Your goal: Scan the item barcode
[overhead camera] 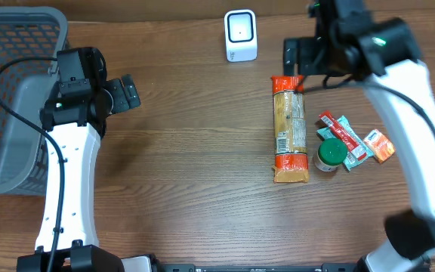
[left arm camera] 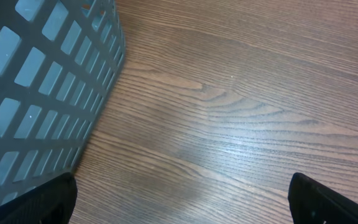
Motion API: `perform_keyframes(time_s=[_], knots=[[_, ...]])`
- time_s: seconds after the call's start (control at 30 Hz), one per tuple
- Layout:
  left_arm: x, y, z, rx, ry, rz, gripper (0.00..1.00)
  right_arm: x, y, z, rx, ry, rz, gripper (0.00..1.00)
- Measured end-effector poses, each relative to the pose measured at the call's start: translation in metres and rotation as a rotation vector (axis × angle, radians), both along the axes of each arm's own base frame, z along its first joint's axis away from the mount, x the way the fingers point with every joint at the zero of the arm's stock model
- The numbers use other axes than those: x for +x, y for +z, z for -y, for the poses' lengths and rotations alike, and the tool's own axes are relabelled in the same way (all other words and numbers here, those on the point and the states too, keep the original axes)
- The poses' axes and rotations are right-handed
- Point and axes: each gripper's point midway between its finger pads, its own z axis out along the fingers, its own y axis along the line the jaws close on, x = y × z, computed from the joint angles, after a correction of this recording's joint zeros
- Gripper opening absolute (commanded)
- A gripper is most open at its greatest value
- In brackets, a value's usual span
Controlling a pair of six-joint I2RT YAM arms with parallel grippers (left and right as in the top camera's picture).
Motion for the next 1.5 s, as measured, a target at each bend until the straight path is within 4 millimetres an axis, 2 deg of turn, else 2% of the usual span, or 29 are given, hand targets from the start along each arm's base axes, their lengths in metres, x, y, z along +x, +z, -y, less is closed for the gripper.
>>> perform_keyframes(time_s=[0.17, 0.27, 0.43, 0.53, 0.73, 0.87, 0.97, 1.0, 1.07, 1.33, 1.5], knots=[[0.0, 0.0, 0.0, 0.0, 0.0, 0.0, 1.0, -0.048, 0.088, 0.018, 0.029, 0.053, 0.233, 1.0], [0.0, 0.0, 0.0, 0.0, 0.0, 0.0, 1.0, -0.08, 0.127, 0.031, 0.044, 0.061, 0.346, 1.0], [0.0, 0.0, 0.0, 0.0, 0.0, 0.0, 1.0, -0.124, 0.159, 0.052, 0.065, 0.05, 0.475, 1.0], [0.0, 0.0, 0.0, 0.0, 0.0, 0.0, 1.0, -0.143, 0.167, 0.067, 0.077, 0.02, 0.556, 1.0], [0.0, 0.0, 0.0, 0.0, 0.0, 0.0, 1.0, -0.189, 0.153, 0.098, 0.096, -0.052, 0.712, 1.0], [0.0, 0.0, 0.0, 0.0, 0.0, 0.0, 1.0, -0.217, 0.142, 0.111, 0.116, -0.087, 0.838, 1.0], [0.0, 0.0, 0.0, 0.0, 0.0, 0.0, 1.0, -0.228, 0.121, 0.117, 0.121, -0.106, 0.903, 1.0], [0.0, 0.0, 0.0, 0.0, 0.0, 0.0, 1.0, -0.23, 0.108, 0.118, 0.126, -0.11, 0.936, 1.0], [0.0, 0.0, 0.0, 0.0, 0.0, 0.0, 1.0, -0.229, 0.1, 0.118, 0.131, -0.111, 0.953, 1.0], [0.0, 0.0, 0.0, 0.0, 0.0, 0.0, 1.0, -0.209, 0.078, 0.106, 0.206, -0.074, 1.211, 1.0], [0.0, 0.0, 0.0, 0.0, 0.0, 0.0, 1.0, -0.205, 0.06, 0.099, 0.246, -0.033, 1.337, 1.0]])
